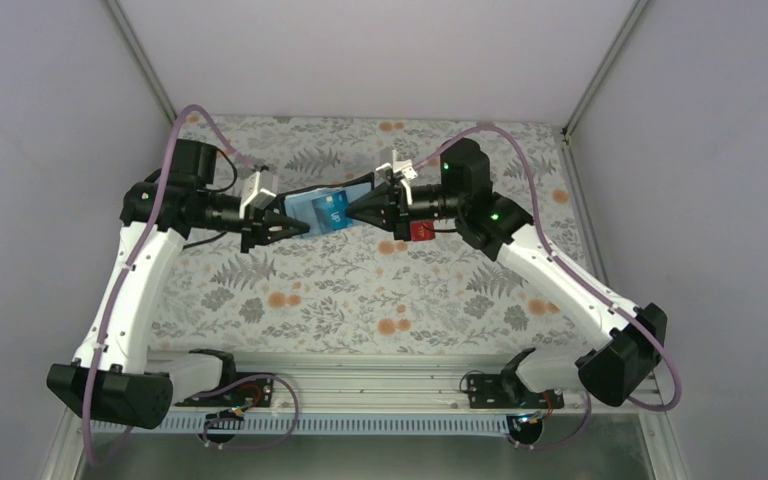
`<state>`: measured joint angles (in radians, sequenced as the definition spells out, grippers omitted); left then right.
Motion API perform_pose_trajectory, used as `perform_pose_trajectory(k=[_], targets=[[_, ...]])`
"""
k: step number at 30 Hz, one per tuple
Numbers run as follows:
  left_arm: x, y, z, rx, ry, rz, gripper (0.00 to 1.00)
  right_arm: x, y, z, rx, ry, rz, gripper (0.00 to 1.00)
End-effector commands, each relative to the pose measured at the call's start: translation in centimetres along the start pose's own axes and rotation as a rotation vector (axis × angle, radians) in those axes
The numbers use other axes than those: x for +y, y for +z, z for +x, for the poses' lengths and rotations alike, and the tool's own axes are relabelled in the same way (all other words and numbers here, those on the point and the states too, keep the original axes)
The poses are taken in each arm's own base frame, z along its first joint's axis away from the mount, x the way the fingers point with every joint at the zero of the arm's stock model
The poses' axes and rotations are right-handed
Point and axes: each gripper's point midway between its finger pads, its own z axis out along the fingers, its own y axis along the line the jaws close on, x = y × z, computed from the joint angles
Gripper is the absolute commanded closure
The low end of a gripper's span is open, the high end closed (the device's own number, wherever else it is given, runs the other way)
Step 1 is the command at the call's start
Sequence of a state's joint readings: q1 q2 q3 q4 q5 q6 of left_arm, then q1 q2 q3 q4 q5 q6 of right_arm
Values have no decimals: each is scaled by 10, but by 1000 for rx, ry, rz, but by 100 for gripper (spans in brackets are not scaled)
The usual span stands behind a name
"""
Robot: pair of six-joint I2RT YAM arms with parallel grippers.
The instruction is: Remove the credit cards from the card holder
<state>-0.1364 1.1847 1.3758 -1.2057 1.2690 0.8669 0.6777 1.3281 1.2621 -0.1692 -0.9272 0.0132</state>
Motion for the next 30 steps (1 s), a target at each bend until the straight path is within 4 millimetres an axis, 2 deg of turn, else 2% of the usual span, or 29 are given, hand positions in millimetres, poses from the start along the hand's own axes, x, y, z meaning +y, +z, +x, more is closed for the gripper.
perform_pose_trajectory(k=[1,6,8,10,12,14,16,17,20,22,25,27,30], targets=[[-17,-2,-14,-66,27,58,86,-15,-10,1,-3,16,84,96],[-14,-2,-14,-60,23,44,97,-19,-16,0,-1,10,117,96],[-1,-3,-12,-36,-16,-11,98,-33,-30,-1,-9,34,193,96],[29,-6,-5,15,-79,-149,98,-57,-53,4,-23,96,298,96],[73,-17,14,89,-159,-376,98,-84,-79,12,-38,180,409,96],[115,-40,32,145,-235,-608,98,-110,-106,25,-46,272,510,96],[145,-70,47,173,-305,-796,98,-132,-117,48,-27,377,575,96],[153,-81,51,174,-331,-853,98,-143,-117,64,-3,433,603,96],[160,-98,50,151,-356,-920,98,-163,-95,118,87,622,533,96],[158,-98,49,144,-354,-915,98,-165,-72,155,139,718,435,96],[154,-97,50,139,-347,-903,98,-171,-47,200,228,823,381,96],[154,-97,51,138,-350,-898,98,-174,-36,223,272,869,349,96],[152,-94,50,132,-350,-876,98,-187,-29,245,300,912,350,96]])
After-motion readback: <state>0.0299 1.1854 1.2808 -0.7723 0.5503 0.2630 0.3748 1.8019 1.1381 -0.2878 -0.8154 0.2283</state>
